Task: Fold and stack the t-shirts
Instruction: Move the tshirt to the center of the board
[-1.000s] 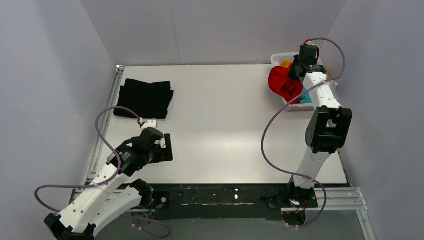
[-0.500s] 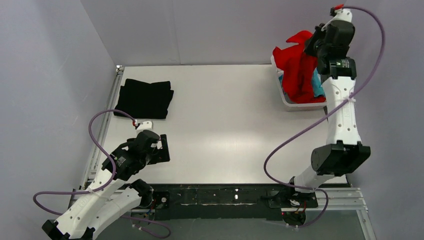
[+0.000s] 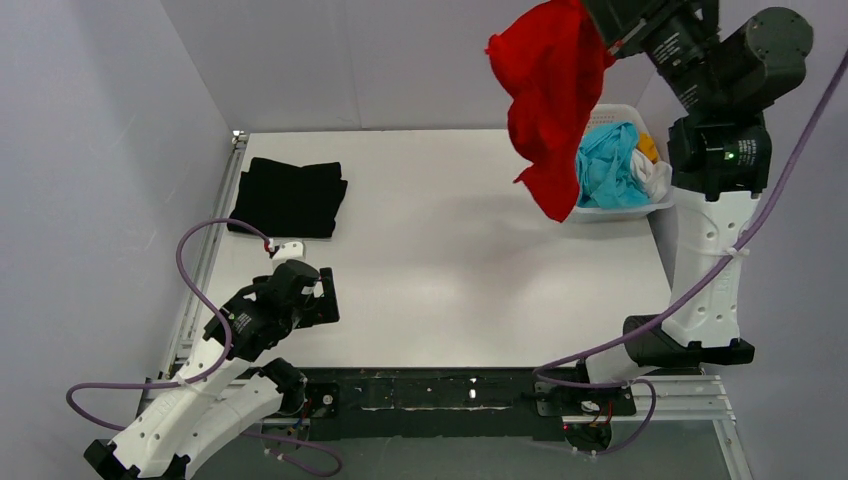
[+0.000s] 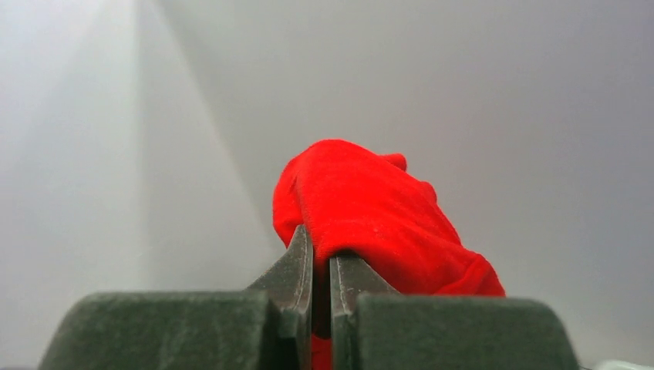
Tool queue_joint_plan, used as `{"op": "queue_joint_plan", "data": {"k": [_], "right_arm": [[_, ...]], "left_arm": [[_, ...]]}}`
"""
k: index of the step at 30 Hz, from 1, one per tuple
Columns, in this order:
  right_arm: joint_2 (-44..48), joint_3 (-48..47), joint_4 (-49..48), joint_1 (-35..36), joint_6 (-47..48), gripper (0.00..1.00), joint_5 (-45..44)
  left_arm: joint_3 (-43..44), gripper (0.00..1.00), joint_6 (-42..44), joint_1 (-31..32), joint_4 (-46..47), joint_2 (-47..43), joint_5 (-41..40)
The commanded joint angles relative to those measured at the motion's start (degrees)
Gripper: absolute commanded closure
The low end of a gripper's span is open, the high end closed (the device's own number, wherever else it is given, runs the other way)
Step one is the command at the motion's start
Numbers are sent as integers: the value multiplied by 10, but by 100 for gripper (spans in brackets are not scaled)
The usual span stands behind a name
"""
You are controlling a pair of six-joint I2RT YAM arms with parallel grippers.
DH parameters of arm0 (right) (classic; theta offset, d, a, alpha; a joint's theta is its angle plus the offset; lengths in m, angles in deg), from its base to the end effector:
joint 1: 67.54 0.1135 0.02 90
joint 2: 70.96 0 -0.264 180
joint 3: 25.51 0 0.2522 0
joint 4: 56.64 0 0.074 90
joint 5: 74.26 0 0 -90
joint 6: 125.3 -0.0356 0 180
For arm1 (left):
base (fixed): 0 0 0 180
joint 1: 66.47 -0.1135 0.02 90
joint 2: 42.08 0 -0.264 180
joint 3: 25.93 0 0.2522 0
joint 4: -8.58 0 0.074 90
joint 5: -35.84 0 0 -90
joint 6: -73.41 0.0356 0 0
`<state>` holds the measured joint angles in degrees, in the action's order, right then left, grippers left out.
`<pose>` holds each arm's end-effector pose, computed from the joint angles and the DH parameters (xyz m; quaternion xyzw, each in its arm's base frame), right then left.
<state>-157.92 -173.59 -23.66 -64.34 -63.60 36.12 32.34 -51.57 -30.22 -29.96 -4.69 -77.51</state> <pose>0.2214 0.0248 0.6486 -0.0382 0.5268 0.3167 0.7879 0.1273 -0.0759 0.3313 -0.1107 0.7918 -0.2038 0.5650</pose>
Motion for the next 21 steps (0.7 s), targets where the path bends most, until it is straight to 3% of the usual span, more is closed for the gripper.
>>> {"op": "queue_joint_plan", "data": {"k": [1,5,9,13,16,18,19,20,21], "right_arm": [[27,25,-51,109,-19,99,87],[31,37,-68,185,-21,99,90],[40,80,-88,203,-68,99,58],[112,256,-84,203,-60,99,-88],[189,438,-72,200,-63,99,-247],[241,580,-69,194,-81,99,-305],[261,649,-71,189,-87,94,-323],[279,714,-72,183,-96,79,-335],[291,763,-59,169,-111,56,-340]], "left_arm": [[11,2,-3,3,-47,4,-23],[21,2,-6,3,-67,-3,-35],[33,2,-14,3,-98,-12,-42],[40,2,-32,3,-135,-28,-63],[35,2,-47,3,-150,-38,-69],[32,2,-52,3,-153,-36,-63],[32,2,-53,3,-154,-32,-58],[32,2,-55,3,-156,-26,-52],[33,2,-58,3,-157,-20,-41]]}}
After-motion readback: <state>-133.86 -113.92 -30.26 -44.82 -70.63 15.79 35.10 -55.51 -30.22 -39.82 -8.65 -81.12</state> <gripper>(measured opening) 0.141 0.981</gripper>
